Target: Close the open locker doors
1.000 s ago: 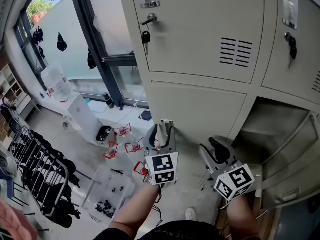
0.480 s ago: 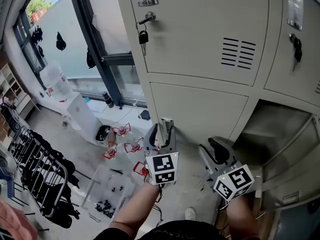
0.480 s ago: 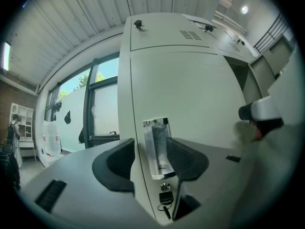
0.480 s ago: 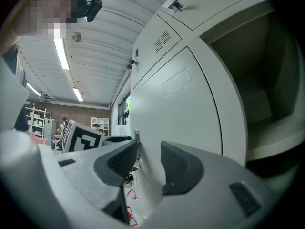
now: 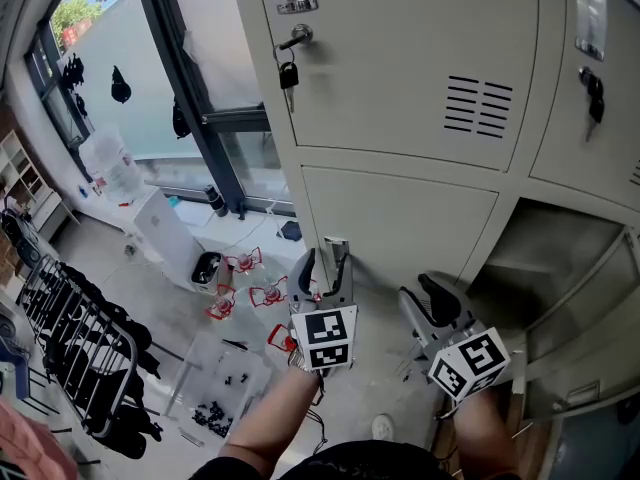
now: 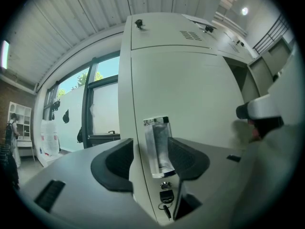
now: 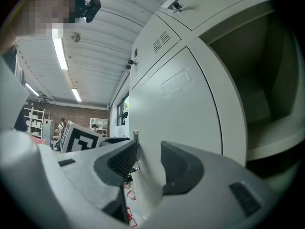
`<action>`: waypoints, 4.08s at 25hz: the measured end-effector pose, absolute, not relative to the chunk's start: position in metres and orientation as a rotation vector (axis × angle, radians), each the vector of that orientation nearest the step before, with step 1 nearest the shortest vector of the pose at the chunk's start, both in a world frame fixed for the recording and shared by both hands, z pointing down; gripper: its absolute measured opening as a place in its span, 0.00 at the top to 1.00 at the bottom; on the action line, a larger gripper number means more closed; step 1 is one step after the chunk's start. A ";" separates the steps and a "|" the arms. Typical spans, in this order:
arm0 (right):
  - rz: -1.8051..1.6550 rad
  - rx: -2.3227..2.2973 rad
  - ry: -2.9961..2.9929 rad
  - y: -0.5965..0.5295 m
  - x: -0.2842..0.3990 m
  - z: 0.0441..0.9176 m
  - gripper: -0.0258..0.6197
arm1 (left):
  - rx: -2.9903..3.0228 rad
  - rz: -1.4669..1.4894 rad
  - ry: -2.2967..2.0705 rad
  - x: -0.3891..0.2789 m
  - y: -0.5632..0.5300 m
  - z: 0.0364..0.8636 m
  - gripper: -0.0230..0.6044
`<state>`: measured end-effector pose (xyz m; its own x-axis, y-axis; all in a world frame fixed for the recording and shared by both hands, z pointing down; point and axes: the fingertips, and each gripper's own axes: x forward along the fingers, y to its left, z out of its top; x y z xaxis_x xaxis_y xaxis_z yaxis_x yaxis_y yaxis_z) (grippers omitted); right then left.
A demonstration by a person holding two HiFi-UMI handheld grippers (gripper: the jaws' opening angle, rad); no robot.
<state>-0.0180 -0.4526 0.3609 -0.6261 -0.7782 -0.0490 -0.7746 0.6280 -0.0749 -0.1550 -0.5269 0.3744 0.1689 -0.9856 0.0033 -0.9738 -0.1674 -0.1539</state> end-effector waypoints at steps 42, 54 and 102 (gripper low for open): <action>-0.029 -2.083 2.188 -0.240 0.117 0.362 0.73 | -2.848 -0.055 0.972 0.015 -0.330 0.367 0.61; 0.019 -2.342 1.920 -0.135 0.194 0.349 0.73 | -2.957 -0.004 0.635 0.106 -0.246 0.358 0.61; -0.035 -2.169 2.057 -0.093 0.397 0.364 0.73 | -2.899 -0.079 0.764 0.322 -0.180 0.378 0.58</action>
<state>0.3966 -0.0935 0.3635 0.0583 -0.9944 -0.0878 -0.9909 -0.0469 -0.1263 0.3224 -0.1800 0.3778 0.8693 -0.4940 0.0147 -0.4865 -0.8606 -0.1509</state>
